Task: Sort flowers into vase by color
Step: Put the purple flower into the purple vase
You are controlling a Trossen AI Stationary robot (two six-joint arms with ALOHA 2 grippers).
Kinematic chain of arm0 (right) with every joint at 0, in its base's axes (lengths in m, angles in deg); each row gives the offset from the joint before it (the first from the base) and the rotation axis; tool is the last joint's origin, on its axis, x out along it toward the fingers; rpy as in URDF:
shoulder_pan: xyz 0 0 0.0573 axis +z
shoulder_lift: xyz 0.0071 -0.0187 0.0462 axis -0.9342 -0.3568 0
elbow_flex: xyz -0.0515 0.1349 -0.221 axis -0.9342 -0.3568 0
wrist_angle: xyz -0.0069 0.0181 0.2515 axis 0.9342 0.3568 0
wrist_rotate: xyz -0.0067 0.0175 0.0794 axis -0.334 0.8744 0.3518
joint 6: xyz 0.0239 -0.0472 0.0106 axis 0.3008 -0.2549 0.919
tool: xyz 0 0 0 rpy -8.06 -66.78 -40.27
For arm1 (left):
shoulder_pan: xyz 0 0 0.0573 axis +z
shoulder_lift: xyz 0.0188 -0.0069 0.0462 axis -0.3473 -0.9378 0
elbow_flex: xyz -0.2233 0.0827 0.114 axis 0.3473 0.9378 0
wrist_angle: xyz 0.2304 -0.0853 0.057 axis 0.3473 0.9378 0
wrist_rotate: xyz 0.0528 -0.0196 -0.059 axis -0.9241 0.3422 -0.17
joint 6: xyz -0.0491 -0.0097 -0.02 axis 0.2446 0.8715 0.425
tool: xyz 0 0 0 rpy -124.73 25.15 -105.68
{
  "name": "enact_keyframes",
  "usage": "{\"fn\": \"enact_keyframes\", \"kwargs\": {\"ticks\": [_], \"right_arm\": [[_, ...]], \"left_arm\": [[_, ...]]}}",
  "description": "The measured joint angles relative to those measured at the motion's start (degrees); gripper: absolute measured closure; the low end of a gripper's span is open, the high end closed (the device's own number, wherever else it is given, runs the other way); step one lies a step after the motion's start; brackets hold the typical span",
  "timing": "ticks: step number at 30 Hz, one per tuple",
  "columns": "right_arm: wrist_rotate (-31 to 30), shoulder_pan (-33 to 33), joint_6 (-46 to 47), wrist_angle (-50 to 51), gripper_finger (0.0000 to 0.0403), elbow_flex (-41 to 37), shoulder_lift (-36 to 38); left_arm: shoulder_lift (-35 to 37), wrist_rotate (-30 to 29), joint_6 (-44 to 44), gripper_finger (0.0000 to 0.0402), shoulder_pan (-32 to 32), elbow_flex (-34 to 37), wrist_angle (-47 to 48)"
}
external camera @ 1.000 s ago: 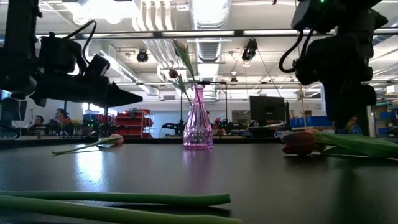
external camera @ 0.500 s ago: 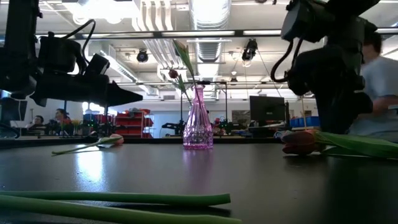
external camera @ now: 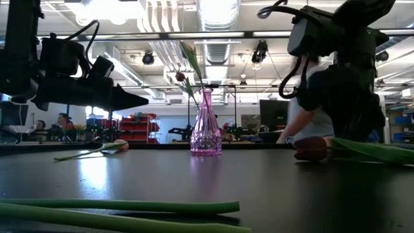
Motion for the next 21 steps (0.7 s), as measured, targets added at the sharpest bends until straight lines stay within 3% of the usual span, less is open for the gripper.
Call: {"fn": "enact_keyframes", "kwargs": {"ticks": [6,15,21], "right_arm": [[-2.1,-0.1,-2.8,-1.3,0.0384,0.7,2.1],[-7.4,-2.2,-13.6,-0.8,0.0389,7.7,8.8],[-20.7,-2.7,-30.8,-2.2,0.0389,15.8,11.9]], "left_arm": [[0.0,0.0,0.9,0.0355,0.0,0.0,0.0],[0.0,0.1,0.9,0.0355,0.0,-0.4,0.0],[0.0,0.1,0.9,0.0355,0.0,-0.5,-0.1]]}}
